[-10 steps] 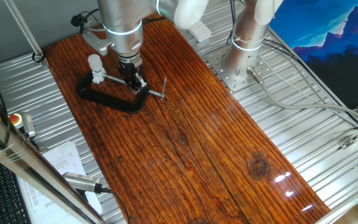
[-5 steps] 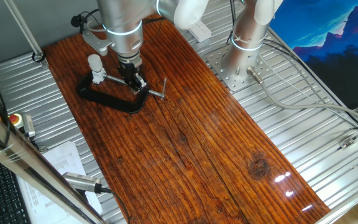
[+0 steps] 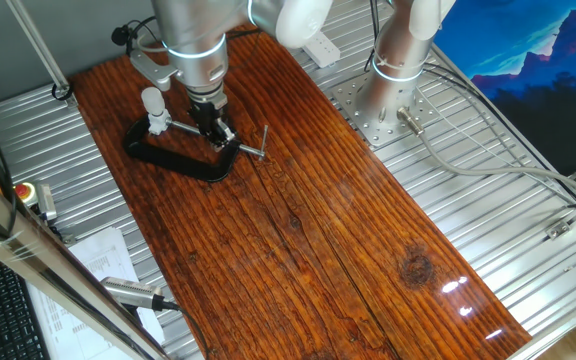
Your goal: Take out the light bulb by rotating it
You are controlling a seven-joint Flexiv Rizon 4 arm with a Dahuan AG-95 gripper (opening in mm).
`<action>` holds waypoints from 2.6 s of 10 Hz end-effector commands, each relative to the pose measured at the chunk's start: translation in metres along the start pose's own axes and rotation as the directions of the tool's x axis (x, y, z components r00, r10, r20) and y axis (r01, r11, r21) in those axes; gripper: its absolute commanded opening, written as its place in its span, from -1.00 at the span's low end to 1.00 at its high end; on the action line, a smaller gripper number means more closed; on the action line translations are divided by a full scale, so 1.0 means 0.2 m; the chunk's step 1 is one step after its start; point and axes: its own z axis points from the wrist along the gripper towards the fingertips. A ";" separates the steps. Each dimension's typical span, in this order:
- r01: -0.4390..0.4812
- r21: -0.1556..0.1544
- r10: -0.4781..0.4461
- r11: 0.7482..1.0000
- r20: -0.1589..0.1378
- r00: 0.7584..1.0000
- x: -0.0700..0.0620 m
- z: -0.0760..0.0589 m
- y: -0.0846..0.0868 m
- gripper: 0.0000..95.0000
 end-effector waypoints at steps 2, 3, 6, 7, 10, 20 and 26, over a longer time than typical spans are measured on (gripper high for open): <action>-0.012 0.000 0.012 1.000 -0.001 1.000 0.00 0.00 0.00 -1.00; -0.020 0.000 0.020 1.000 -0.002 1.000 0.00 0.00 0.00 -1.00; -0.011 0.001 0.011 1.000 -0.002 1.000 0.00 0.00 0.00 -1.00; -0.016 0.000 0.016 1.000 0.000 1.000 0.00 0.00 0.00 -1.00; -0.085 -0.002 0.085 0.996 0.001 0.996 0.00 0.00 0.00 -1.00; -0.060 -0.002 0.060 0.998 -0.025 0.998 -0.17 -0.07 -0.33 -1.00; 0.055 0.029 -0.053 0.998 -0.062 0.997 -0.22 -0.09 -0.49 -1.00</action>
